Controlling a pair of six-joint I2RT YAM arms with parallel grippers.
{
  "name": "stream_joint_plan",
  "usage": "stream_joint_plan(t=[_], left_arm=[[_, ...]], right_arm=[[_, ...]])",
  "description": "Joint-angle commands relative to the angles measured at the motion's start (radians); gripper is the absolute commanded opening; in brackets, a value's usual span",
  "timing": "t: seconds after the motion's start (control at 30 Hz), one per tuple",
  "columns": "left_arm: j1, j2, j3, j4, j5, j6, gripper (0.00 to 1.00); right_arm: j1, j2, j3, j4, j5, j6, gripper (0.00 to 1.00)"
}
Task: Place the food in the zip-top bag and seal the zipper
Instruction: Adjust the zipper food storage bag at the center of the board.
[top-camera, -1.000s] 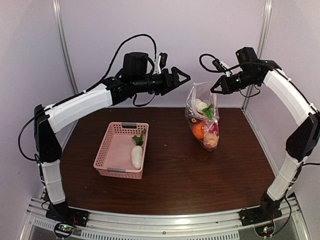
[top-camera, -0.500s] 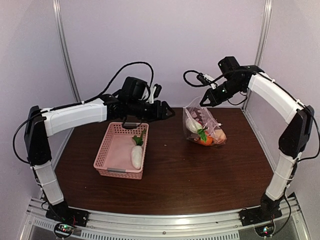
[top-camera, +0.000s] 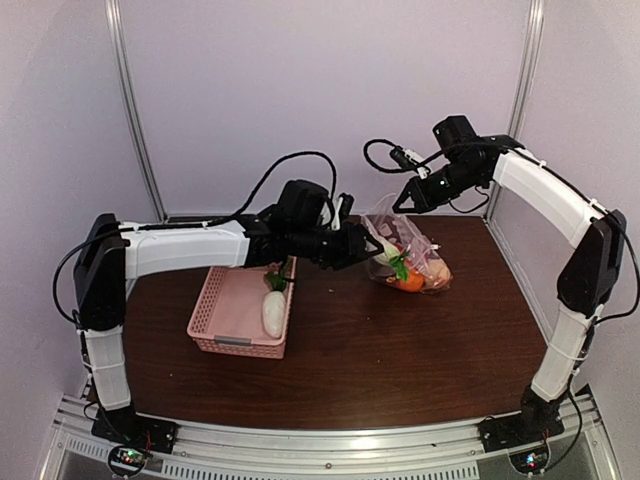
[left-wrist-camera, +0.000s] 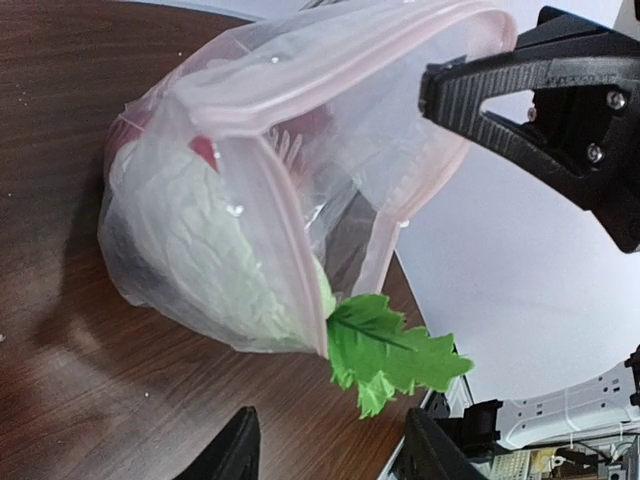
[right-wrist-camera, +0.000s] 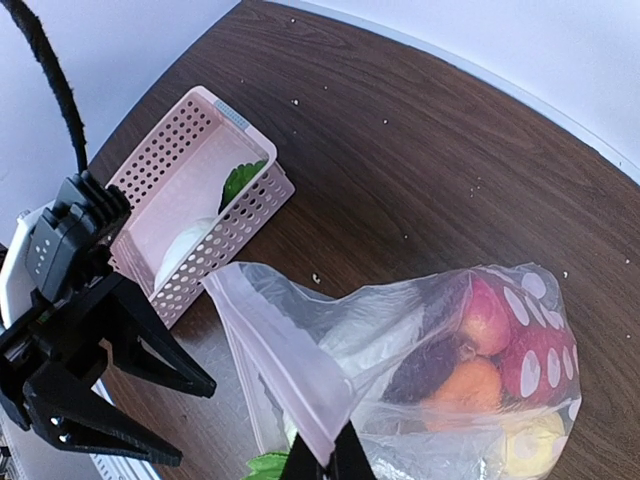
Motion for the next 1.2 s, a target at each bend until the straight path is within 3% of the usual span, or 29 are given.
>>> stream_joint_plan(t=[0.0, 0.1, 0.3, 0.4, 0.73, 0.8, 0.93, 1.17], left_arm=[[-0.007, -0.013, 0.006, 0.1, -0.106, -0.086, 0.51], [-0.005, 0.022, 0.068, 0.021, -0.177, -0.123, 0.51], [0.003, 0.155, 0.276, -0.183, -0.238, -0.141, 0.39], [0.012, 0.166, 0.266, -0.166, -0.229, -0.143, 0.28], [0.012, 0.13, 0.225, -0.209, -0.249, -0.115, 0.11], [0.011, 0.114, 0.218, -0.21, -0.257, -0.099, 0.13], [0.01, 0.094, 0.204, -0.202, -0.279, -0.113, 0.32], [0.003, 0.084, 0.207, -0.187, -0.274, -0.137, 0.36]], right_arm=[[0.009, -0.024, -0.029, 0.083, -0.028, 0.052, 0.0], [0.024, -0.028, -0.035, 0.09, -0.03, 0.058, 0.0], [0.053, -0.037, -0.049, 0.107, 0.003, 0.065, 0.0], [0.058, -0.043, -0.059, 0.111, 0.007, 0.07, 0.0], [0.059, -0.078, -0.089, 0.129, 0.072, 0.069, 0.0], [0.059, -0.081, -0.095, 0.129, 0.078, 0.068, 0.0], [0.06, -0.09, -0.112, 0.146, 0.078, 0.084, 0.0], [0.075, -0.105, -0.089, 0.162, 0.134, 0.125, 0.0]])
